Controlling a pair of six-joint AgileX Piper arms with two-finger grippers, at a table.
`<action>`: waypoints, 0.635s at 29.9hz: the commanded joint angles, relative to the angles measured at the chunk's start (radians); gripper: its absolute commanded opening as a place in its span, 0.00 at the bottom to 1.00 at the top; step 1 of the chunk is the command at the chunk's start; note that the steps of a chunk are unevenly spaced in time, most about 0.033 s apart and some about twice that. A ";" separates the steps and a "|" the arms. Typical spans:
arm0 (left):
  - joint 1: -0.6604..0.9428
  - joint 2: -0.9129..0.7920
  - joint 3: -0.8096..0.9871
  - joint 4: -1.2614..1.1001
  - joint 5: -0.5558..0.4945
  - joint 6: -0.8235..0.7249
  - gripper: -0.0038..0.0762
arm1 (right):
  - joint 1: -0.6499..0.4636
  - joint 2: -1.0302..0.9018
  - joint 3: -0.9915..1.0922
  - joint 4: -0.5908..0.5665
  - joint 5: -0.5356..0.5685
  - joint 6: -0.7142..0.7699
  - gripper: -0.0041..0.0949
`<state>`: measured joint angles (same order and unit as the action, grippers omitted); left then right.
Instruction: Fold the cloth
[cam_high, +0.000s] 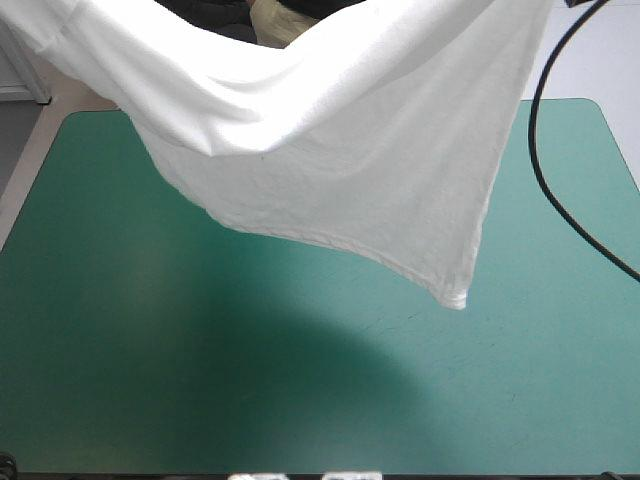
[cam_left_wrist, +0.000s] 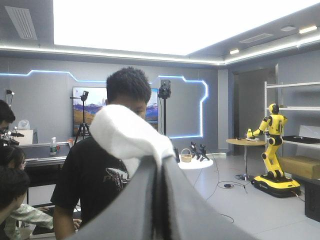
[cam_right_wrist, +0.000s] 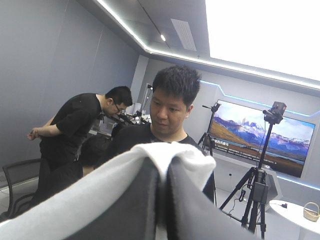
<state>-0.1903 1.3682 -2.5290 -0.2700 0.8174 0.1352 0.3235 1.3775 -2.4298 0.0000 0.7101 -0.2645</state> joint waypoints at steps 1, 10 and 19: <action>0.001 -0.018 -0.017 -0.022 -0.032 0.002 0.03 | -0.006 -0.021 -0.022 0.000 -0.048 0.002 0.02; 0.001 -0.136 0.346 0.063 0.049 -0.002 0.03 | -0.006 -0.146 0.306 -0.060 0.050 0.097 0.02; 0.001 -0.044 0.816 0.077 -0.049 -0.002 0.03 | -0.007 -0.086 0.788 -0.069 -0.044 0.211 0.02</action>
<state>-0.1903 1.2820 -1.7822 -0.1976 0.8875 0.1392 0.3223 1.2681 -1.6947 -0.0584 0.7928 -0.0684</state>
